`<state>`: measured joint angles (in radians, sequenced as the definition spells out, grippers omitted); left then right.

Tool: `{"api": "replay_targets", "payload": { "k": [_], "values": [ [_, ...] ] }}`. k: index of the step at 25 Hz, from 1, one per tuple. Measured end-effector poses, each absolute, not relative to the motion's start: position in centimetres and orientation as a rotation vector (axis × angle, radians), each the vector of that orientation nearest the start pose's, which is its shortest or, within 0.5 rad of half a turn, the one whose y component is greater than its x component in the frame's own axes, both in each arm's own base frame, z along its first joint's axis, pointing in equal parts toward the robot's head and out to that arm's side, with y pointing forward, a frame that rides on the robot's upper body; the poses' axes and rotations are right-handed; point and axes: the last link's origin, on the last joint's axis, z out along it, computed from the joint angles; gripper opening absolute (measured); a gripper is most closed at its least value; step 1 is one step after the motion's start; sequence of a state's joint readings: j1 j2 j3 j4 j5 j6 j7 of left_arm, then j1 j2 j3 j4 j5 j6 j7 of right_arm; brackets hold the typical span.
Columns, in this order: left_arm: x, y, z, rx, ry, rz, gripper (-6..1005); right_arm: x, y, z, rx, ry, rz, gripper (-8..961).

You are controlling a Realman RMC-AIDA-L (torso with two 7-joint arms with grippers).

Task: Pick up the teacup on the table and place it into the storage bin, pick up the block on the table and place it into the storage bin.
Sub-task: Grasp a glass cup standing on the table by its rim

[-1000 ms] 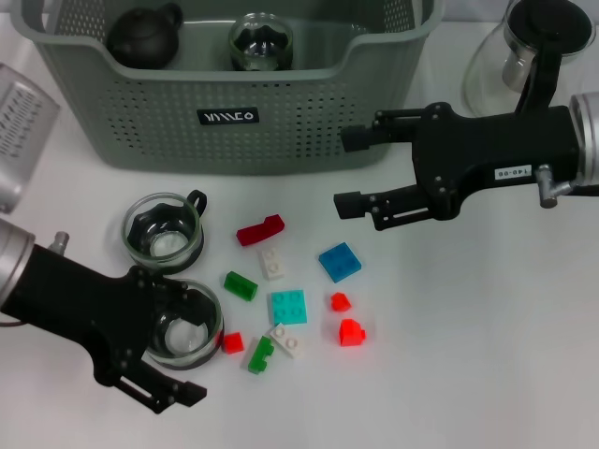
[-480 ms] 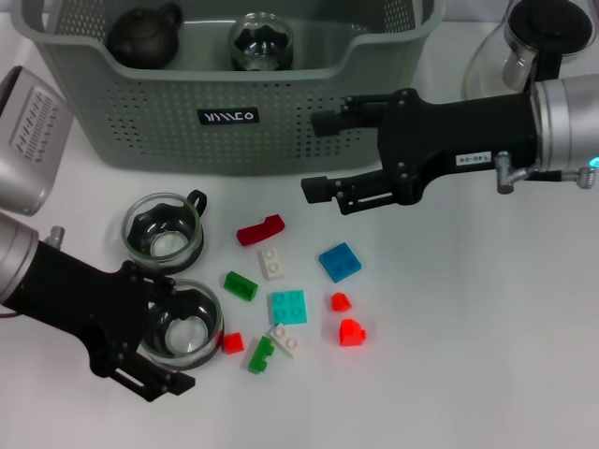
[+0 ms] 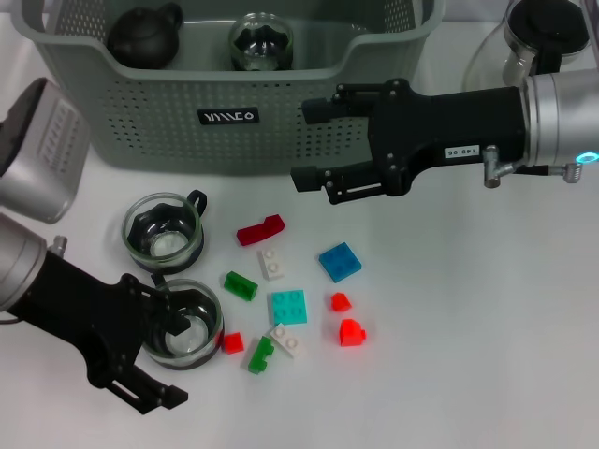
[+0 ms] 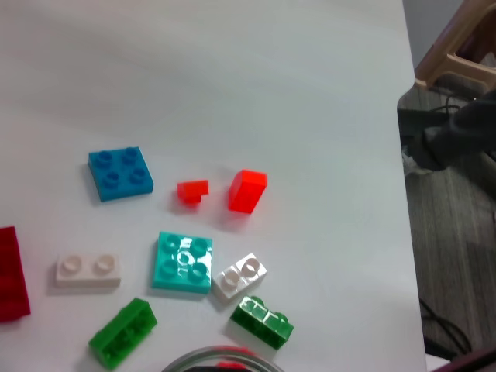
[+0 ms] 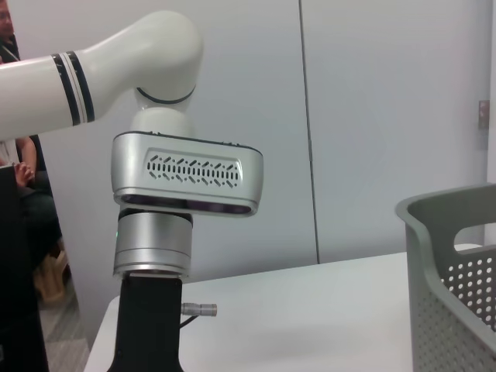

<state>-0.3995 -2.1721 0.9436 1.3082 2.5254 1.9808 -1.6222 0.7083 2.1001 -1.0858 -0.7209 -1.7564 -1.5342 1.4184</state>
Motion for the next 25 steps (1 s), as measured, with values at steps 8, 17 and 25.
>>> {"api": "replay_targets", "payload": {
  "k": [8,17,25],
  "values": [
    [-24.7,26.6,1.1,-3.193,-0.459,0.338,862,14.8,35.6,-4.0,-2.993,0.166,0.789,871],
    [-24.5,27.4,-0.3,-3.175,-0.409,0.485,840,15.4,35.9,-3.9,-2.957,0.167,0.775,871],
    [-24.0,27.8,-0.6,-3.172,-0.361,0.503,820,15.6,36.3,-3.7,-2.927,0.172,0.775,871]
  ]
}}
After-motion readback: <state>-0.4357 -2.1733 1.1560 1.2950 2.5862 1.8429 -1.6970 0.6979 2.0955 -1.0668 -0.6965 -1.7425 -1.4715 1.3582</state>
